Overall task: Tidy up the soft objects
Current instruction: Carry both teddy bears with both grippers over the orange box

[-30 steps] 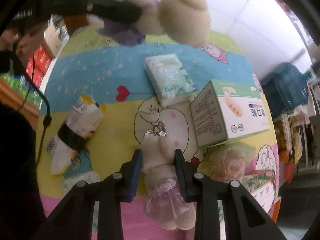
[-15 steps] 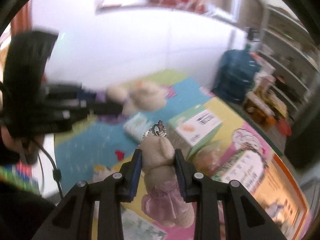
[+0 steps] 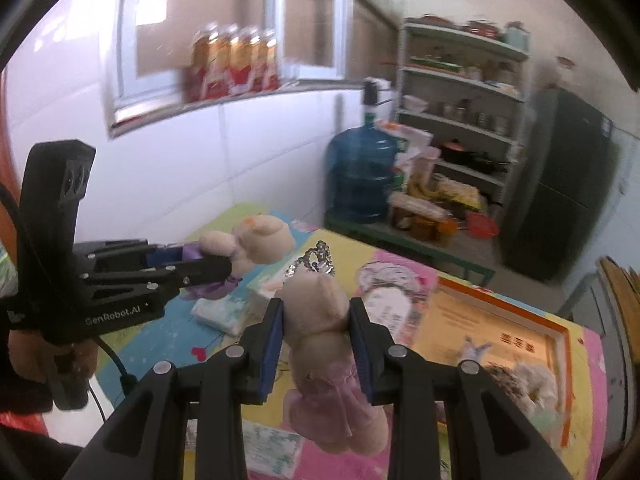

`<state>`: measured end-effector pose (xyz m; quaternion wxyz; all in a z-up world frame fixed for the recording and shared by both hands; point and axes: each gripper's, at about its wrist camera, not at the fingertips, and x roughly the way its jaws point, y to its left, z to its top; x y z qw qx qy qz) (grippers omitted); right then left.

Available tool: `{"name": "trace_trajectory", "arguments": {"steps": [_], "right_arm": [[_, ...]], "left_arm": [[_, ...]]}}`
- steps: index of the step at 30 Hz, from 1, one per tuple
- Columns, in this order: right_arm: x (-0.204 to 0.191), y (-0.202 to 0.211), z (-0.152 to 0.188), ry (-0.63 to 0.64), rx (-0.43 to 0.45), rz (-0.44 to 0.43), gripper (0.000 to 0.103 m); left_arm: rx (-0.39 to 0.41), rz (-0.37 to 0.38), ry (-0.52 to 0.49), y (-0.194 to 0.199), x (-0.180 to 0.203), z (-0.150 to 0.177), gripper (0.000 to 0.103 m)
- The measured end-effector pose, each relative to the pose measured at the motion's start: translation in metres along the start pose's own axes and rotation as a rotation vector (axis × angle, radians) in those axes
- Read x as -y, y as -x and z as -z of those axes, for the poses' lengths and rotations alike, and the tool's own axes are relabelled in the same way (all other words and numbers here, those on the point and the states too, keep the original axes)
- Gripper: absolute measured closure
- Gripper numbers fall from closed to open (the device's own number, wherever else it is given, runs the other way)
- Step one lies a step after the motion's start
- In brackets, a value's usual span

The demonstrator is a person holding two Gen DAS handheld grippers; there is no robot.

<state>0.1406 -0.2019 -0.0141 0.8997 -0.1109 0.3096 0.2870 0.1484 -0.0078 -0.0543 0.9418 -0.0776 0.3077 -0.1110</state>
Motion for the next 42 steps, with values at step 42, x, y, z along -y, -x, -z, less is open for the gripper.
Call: {"name": "trace_trajectory", "arguments": {"steps": [42], "right_arm": [[0.24,0.031,0.063,-0.28,0.058,0.206,0.07]], "left_arm": [[-0.126,0.078,-0.055,-0.168,0.207,-0.044,0.08]]}}
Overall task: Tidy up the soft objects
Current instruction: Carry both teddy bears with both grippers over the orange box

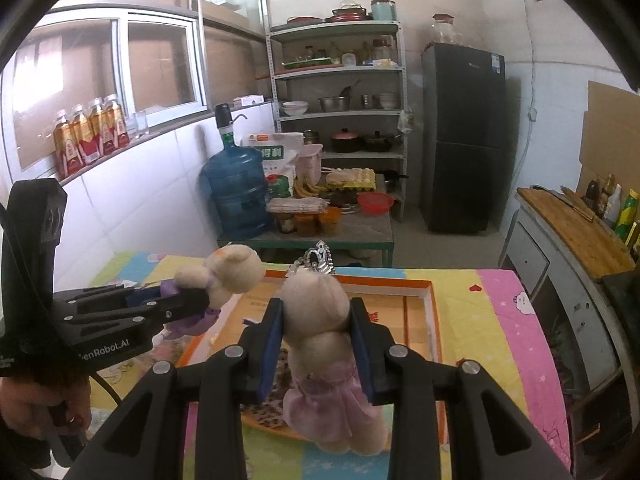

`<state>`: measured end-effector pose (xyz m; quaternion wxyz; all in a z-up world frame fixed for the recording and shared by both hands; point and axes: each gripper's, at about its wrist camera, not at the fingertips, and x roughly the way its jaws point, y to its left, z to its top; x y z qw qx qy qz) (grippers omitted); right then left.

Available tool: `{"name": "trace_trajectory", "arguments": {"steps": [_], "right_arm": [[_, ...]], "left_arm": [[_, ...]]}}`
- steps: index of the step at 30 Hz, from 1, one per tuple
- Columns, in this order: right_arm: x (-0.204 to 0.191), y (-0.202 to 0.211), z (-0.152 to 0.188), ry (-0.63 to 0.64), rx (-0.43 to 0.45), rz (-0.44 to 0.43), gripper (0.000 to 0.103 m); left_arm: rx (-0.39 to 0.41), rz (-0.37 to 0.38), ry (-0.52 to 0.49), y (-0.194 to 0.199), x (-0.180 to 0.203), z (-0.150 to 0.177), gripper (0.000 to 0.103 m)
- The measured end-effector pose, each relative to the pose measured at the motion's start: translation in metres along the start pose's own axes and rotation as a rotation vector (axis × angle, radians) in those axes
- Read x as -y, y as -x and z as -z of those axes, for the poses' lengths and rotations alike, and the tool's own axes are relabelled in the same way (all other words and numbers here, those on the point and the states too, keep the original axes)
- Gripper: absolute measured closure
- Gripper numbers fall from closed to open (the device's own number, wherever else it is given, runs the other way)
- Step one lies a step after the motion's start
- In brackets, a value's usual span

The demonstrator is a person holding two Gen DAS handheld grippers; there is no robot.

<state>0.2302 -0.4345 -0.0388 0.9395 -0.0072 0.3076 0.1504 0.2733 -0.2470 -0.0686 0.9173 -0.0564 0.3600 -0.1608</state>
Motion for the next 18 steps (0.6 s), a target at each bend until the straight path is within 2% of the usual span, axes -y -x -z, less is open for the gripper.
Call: {"name": "trace_trajectory", "arguments": {"steps": [18], "right_arm": [[0.058,-0.059,0.007,-0.109,-0.068,-0.004,0.069]], "left_arm": [[-0.065,-0.045,-0.014,-0.083,0.019,-0.013,0.08]]}}
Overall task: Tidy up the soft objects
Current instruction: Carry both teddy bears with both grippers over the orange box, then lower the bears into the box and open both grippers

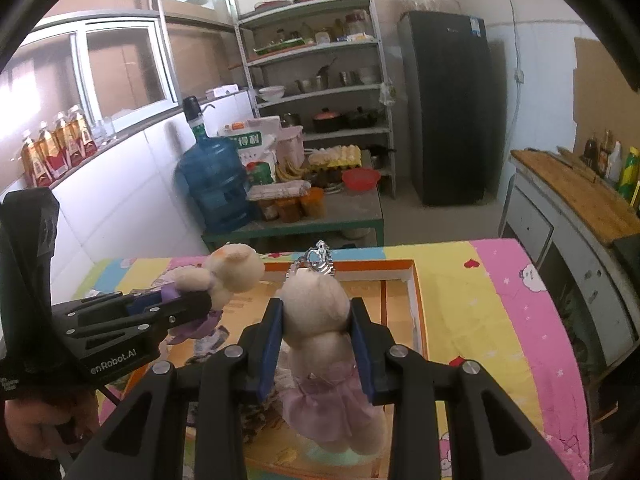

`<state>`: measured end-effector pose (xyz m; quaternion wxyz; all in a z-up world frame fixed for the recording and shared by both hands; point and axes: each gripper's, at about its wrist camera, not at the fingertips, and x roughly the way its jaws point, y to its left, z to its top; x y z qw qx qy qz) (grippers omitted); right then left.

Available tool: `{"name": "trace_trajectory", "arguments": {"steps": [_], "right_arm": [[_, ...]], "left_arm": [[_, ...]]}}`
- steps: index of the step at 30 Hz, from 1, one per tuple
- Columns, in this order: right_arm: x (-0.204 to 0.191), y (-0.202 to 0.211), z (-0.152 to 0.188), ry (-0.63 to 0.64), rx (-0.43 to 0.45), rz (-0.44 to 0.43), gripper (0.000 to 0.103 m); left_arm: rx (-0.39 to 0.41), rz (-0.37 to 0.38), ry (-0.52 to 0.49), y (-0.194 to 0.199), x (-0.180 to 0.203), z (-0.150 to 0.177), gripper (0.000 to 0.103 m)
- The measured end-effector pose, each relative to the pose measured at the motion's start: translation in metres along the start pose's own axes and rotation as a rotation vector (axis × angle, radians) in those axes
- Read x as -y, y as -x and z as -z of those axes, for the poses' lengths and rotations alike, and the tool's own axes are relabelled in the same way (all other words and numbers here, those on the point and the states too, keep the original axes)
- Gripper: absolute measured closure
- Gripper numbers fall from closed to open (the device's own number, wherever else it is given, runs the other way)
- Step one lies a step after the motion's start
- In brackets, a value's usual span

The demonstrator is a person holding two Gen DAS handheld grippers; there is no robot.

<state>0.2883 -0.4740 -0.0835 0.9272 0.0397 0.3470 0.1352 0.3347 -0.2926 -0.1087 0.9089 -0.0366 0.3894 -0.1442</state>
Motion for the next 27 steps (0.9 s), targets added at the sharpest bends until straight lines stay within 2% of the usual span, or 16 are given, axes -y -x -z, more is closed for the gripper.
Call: {"name": "trace_trajectory", "arguments": {"steps": [15,27], "right_arm": [[0.015,-0.048,0.003,-0.038,-0.064,0.009,0.069],[0.021,-0.071,0.008,-0.065,-0.092,0.017,0.069]], "left_arm": [[-0.081,-0.018,0.026,-0.052,-0.003,0.002,0.08],[-0.11,-0.02,0.055,-0.073,-0.007,0.009,0.08]]}}
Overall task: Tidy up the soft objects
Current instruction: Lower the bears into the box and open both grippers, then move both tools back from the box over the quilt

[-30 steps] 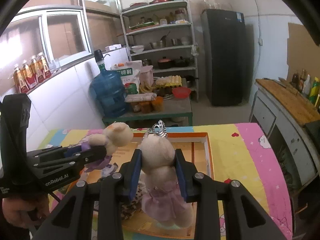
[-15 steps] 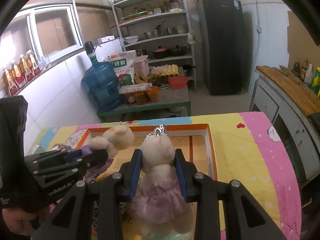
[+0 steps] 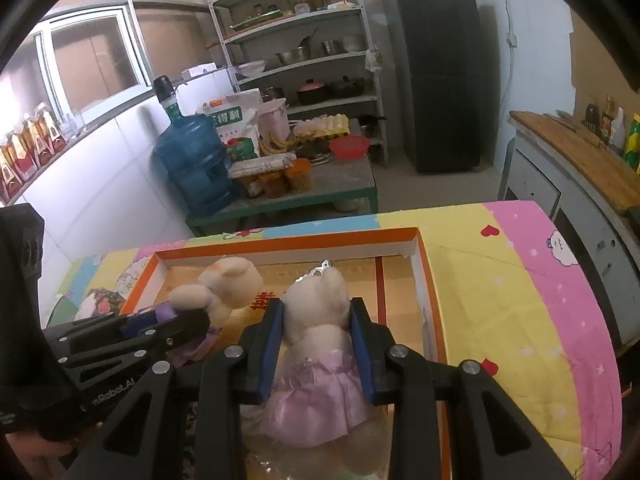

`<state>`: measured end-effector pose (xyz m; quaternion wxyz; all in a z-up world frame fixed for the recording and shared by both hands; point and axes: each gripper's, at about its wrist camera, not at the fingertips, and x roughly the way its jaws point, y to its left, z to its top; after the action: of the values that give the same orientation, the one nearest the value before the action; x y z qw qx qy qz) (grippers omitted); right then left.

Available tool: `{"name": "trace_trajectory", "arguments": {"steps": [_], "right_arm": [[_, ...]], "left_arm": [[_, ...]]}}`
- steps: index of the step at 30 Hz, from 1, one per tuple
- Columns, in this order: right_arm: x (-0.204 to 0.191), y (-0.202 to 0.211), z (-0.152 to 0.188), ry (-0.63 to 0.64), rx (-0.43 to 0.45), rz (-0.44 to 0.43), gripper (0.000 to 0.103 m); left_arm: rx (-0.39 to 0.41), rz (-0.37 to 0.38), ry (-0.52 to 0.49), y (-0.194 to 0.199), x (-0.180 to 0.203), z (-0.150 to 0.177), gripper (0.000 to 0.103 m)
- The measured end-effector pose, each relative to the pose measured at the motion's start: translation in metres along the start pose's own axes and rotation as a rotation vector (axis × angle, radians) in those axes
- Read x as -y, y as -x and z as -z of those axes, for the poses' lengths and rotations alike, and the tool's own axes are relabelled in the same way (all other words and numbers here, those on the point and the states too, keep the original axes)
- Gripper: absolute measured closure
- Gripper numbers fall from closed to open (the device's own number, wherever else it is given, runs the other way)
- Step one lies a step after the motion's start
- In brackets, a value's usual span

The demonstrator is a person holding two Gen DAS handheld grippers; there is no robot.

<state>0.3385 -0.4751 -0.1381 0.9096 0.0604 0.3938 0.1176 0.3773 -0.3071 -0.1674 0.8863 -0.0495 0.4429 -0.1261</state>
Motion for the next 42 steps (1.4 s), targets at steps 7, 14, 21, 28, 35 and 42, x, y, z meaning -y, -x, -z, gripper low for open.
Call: {"name": "trace_trajectory", "arguments": {"steps": [7,14,21,28,35,42], "right_arm": [[0.005,-0.012,0.008,-0.022,-0.035,0.0,0.065],[0.009,-0.018,0.013,-0.035,-0.049,0.0,0.052],[0.011,-0.018,0.014,-0.061,-0.048,-0.001,0.05],[0.006,-0.009,0.011,-0.051,-0.021,0.023,0.042],[0.0,0.008,0.008,-0.04,0.013,0.046,0.041],[-0.008,0.027,0.004,-0.031,0.053,0.06,0.041]], "left_arm": [[-0.018,0.016,0.009,-0.01,-0.003,0.002,0.077],[-0.048,0.023,0.024,-0.017,-0.01,0.005,0.054],[-0.036,0.029,0.027,-0.012,-0.015,0.006,0.049],[-0.015,0.037,0.028,-0.001,-0.017,0.005,0.047],[0.017,0.039,0.016,0.016,-0.015,0.004,0.04],[0.049,0.053,0.012,0.038,-0.014,0.002,0.039]]}}
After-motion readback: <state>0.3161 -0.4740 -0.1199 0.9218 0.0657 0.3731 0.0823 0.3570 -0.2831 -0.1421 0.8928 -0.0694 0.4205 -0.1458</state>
